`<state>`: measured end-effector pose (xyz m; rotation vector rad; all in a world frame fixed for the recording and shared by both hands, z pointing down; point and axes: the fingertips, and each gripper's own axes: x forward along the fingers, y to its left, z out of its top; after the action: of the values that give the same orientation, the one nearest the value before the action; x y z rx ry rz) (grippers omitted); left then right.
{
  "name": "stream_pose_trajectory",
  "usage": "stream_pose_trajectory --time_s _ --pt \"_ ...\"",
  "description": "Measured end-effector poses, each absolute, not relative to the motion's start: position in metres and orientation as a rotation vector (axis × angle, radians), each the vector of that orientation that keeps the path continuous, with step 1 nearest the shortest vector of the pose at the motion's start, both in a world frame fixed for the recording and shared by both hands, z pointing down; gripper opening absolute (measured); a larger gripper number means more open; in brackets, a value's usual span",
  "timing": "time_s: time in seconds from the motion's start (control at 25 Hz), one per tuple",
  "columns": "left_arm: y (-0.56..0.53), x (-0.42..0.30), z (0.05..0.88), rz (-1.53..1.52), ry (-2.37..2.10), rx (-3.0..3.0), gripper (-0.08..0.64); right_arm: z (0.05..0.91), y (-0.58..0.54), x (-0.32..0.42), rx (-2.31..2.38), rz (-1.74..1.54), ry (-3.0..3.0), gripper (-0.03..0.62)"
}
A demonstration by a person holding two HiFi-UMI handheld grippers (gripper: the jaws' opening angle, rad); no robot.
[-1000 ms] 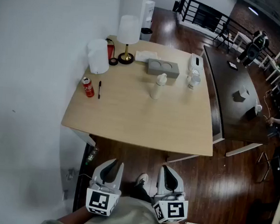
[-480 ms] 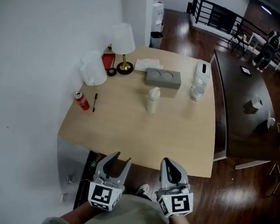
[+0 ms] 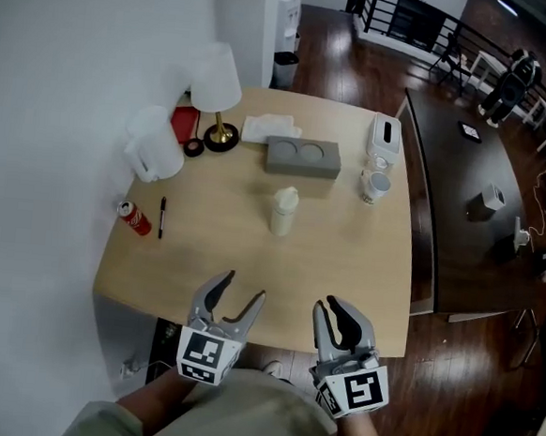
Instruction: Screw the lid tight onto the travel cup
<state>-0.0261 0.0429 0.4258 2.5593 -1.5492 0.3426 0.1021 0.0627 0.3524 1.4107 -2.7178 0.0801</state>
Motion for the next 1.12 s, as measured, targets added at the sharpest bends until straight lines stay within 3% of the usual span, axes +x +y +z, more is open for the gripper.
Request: stream_pose_trajectory --time_s 0.32,0.6,1.12 --pt "-0.049 -0.027 0.459 0.374 -1.321 2.673 0.313 0.34 0.003 0.081 1.502 0.077 -2.589 0.107" --pt "-0.11 -0.002 0.498 0.418 -1.136 2.727 0.393 0.33 -0.03 0.065 1.496 0.051 -2.528 0.107" --pt "-0.16 0.043 0.578 0.541 -1.061 2.689 0.437 0.351 -0.085 0.066 1.26 0.12 -2.571 0.121"
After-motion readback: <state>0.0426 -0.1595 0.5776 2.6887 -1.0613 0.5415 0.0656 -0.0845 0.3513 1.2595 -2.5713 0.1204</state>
